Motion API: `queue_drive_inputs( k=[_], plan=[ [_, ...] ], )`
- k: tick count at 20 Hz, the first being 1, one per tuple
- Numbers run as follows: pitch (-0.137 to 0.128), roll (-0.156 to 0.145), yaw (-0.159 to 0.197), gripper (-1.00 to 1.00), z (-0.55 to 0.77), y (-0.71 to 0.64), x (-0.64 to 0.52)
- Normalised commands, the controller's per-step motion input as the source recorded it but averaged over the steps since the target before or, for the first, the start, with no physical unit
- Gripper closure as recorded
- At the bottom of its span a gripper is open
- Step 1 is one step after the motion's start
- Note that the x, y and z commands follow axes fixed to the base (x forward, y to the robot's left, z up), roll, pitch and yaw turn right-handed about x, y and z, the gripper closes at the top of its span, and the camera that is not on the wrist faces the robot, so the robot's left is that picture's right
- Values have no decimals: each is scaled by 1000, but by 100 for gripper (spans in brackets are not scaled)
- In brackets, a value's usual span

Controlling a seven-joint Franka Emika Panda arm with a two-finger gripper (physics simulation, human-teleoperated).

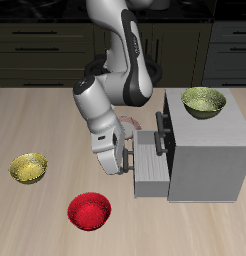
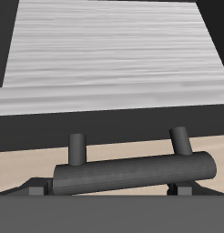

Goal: Close the bottom drawer of the white cabinet

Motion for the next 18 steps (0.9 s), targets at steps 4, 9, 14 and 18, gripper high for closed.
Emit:
queue_drive_inputs(
  k=[4,9,14,18],
  plan=[
    [-9,26,-6,-100,69,193,73],
    [-49,47,-14,-100,99,305,172],
    [-48,40,-15,-100,-2,263,71],
    [-40,49,12,-100,-22,362,187]
  ],
)
